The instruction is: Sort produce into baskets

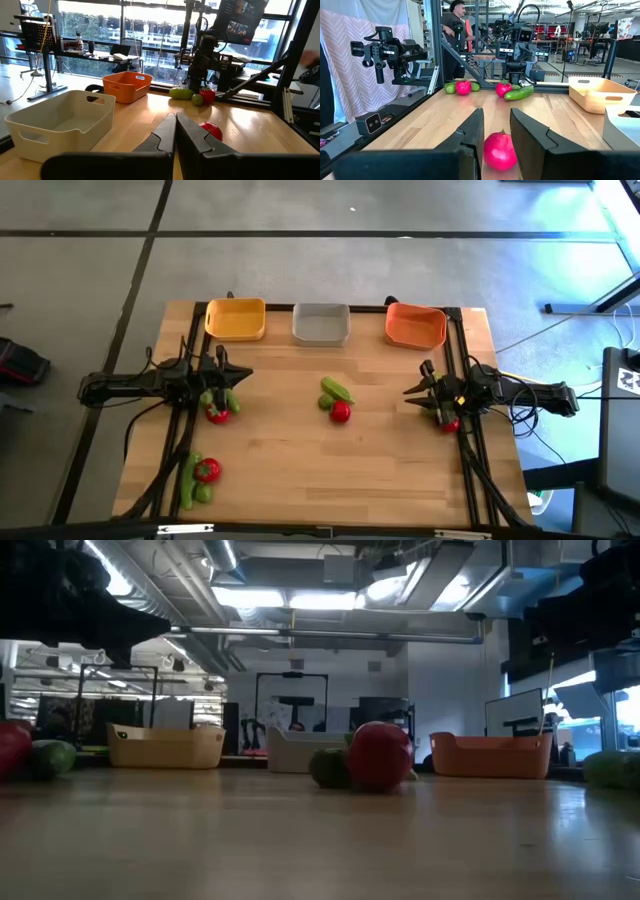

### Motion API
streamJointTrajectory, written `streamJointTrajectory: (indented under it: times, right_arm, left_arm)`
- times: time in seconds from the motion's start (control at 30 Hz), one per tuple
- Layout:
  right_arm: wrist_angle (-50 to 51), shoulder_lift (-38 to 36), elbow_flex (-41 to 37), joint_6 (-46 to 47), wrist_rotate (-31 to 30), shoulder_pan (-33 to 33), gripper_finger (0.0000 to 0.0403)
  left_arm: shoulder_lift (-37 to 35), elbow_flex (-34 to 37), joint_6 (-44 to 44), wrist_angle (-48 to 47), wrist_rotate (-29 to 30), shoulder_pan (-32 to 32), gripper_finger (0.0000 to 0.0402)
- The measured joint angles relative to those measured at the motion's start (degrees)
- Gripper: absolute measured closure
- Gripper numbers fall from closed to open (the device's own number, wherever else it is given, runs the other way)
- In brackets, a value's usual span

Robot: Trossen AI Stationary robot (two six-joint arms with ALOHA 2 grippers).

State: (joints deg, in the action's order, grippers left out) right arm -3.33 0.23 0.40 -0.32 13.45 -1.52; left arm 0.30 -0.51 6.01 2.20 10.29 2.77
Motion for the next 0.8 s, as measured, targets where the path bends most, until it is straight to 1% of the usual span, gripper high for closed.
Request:
streamJointTrajectory:
  times: [0.63,0.67,0.8]
  right_arm:
    - [0.17,0.0,-0.01,0.0,0.0,0.0,0.0316]
    - [0.13,0.0,-0.01,-0.52,-0.05,0.0,0.0316]
    - [-0.16,0.0,-0.02,-9.74,-3.69,0.0,0.0316]
  left_arm:
    - [-0.01,0.0,0.02,0.0,-0.01,0.01,0.0394]
    - [0.02,-0.02,0.02,0.0,-0.01,0.02,0.0394]
    - [0.0,-0.01,0.0,0.0,0.0,0.0,0.0394]
